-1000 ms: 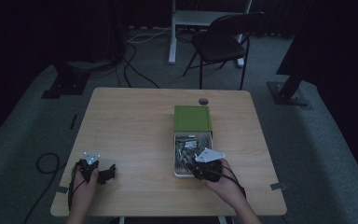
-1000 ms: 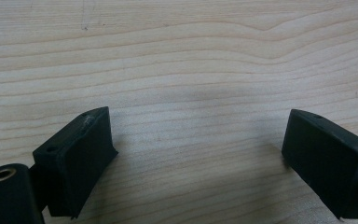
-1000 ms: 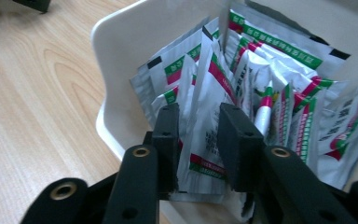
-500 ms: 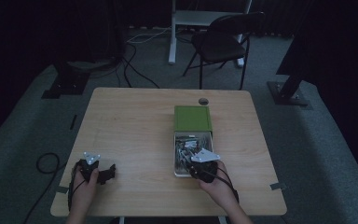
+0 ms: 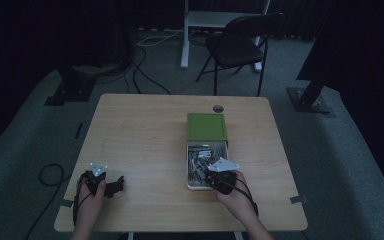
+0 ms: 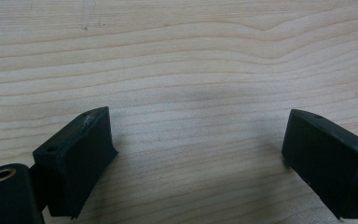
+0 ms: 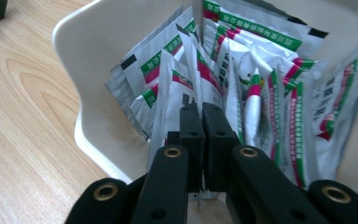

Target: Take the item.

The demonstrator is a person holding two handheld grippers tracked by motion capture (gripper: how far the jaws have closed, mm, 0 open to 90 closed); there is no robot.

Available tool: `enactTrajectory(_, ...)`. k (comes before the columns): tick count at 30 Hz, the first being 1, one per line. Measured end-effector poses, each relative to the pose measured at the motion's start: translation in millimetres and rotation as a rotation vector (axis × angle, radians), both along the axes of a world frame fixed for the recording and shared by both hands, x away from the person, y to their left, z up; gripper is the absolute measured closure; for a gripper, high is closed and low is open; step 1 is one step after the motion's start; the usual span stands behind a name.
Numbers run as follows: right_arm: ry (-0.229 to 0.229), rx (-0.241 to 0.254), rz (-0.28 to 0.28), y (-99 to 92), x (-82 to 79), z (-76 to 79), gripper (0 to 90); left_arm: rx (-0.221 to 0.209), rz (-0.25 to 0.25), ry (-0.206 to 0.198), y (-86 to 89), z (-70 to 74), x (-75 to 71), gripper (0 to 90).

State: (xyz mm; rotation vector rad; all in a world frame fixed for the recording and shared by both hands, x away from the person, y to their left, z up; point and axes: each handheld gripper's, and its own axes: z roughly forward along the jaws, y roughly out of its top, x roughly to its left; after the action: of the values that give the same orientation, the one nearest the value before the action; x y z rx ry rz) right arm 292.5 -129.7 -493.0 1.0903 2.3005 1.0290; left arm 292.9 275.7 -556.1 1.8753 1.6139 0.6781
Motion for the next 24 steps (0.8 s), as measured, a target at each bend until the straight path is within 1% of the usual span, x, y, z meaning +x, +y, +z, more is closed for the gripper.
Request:
enactTrajectory(3, -0.012, -0.001, -0.004, -3.1, -0.4, 4.0, 90.0, 0.0, 0.0, 0.0, 0.0, 0.0, 0.0, 9.5)
enactTrajectory(5, -0.008, 0.013, -0.004, -4.9, -0.5, 6.8, 90.0, 0.0, 0.0, 0.0, 0.0, 0.0, 0.0, 9.4)
enactTrajectory(7, -0.009, 0.015, 0.0, -5.6, -0.5, 8.1, 90.0, 0.0, 0.0, 0.0, 0.0, 0.0, 0.0, 9.4)
enactTrajectory(11, -0.007, 0.035, 0.003, -6.9, -1.8, 14.2, 90.0, 0.0, 0.0, 0.0, 0.0, 0.0, 0.0, 9.4)
enactTrajectory(13, -0.001, 0.054, 0.006, -7.6, -1.4, 16.2, 90.0, 0.0, 0.0, 0.0, 0.0, 0.0, 0.0, 9.5)
enactTrajectory(17, 0.002, 0.088, -0.003, -9.2, -0.5, 20.7, 90.0, 0.0, 0.0, 0.0, 0.0, 0.0, 0.0, 9.5)
enactTrajectory(18, 0.002, 0.088, -0.003, -9.2, -0.5, 20.7, 90.0, 0.0, 0.0, 0.0, 0.0, 0.0, 0.0, 9.5)
enactTrajectory(19, -0.004, 0.096, 0.004, -9.8, -0.6, 25.0, 90.0, 0.0, 0.0, 0.001, 0.0, 0.0, 0.0, 9.4)
enactTrajectory(21, -0.015, 0.094, 0.009, -9.9, -1.6, 29.0, 90.0, 0.0, 0.0, 0.0, 0.0, 0.0, 0.0, 9.4)
enactTrajectory(22, -0.019, 0.105, 0.006, -10.4, -1.7, 31.1, 90.0, 0.0, 0.0, 0.0, 0.0, 0.0, 0.0, 9.4)
enactTrajectory(24, -0.022, 0.111, 0.006, -11.1, -1.6, 33.1, 90.0, 0.0, 0.0, 0.0, 0.0, 0.0, 0.0, 9.4)
